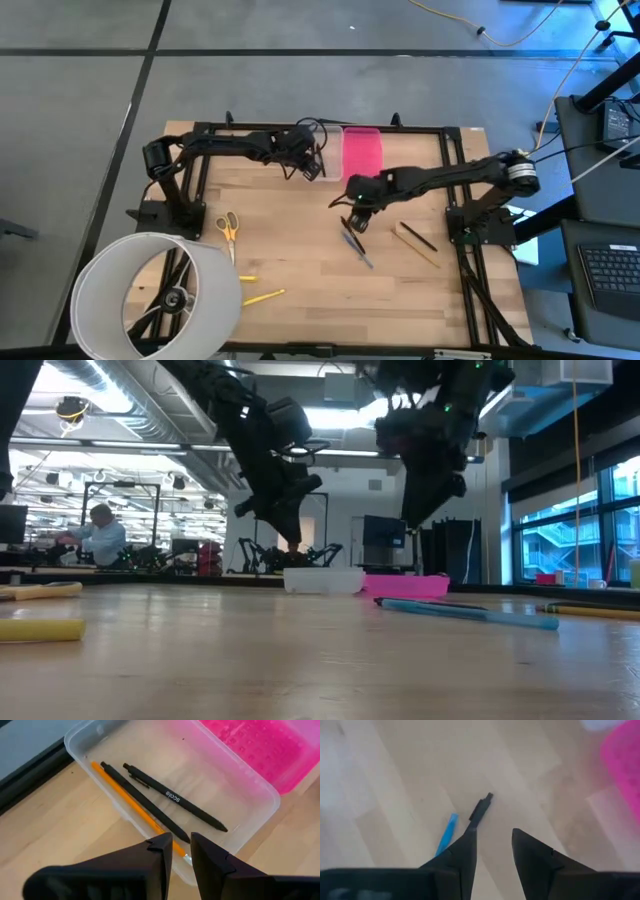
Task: Pick & place school supplies into a supply box
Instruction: Put the black pen into the transparent supply box
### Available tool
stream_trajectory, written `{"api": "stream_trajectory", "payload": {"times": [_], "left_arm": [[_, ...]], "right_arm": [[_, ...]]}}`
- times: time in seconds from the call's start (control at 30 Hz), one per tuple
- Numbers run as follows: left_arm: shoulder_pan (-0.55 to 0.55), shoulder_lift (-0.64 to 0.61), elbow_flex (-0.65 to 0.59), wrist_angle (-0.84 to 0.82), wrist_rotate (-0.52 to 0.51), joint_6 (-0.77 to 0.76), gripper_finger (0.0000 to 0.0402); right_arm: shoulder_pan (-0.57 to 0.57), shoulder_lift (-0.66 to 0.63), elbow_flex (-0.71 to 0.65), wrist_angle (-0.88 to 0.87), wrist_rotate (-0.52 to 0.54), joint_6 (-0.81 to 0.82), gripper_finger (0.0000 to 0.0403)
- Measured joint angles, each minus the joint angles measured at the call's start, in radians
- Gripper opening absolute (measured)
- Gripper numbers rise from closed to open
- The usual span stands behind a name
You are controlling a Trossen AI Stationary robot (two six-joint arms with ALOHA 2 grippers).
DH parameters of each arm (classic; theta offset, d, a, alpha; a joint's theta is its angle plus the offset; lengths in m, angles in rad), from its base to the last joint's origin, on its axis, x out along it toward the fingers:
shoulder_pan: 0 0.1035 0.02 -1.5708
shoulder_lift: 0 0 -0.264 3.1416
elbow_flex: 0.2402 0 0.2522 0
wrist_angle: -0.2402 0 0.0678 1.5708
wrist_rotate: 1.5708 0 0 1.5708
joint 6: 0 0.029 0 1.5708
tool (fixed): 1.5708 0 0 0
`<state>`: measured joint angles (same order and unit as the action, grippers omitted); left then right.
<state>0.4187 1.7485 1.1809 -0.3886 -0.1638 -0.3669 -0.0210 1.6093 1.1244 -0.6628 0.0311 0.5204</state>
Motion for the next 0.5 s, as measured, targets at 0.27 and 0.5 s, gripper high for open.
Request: {"api": "stream_trajectory", "payload": {"times": [0.27, 0.5], "left_arm": [[0.001, 0.000, 0.000, -0.117, -0.002, 0.049, 0.0059], [0.002, 0.000, 0.000, -0.175, -0.003, 0.057, 0.0059]], "right_arm": [[0.060, 0.113, 0.000, 0.118, 0.014, 0.117, 0.0128], [0.078, 0.201, -0.001, 0.139, 0.053, 0.169, 0.0128]]}}
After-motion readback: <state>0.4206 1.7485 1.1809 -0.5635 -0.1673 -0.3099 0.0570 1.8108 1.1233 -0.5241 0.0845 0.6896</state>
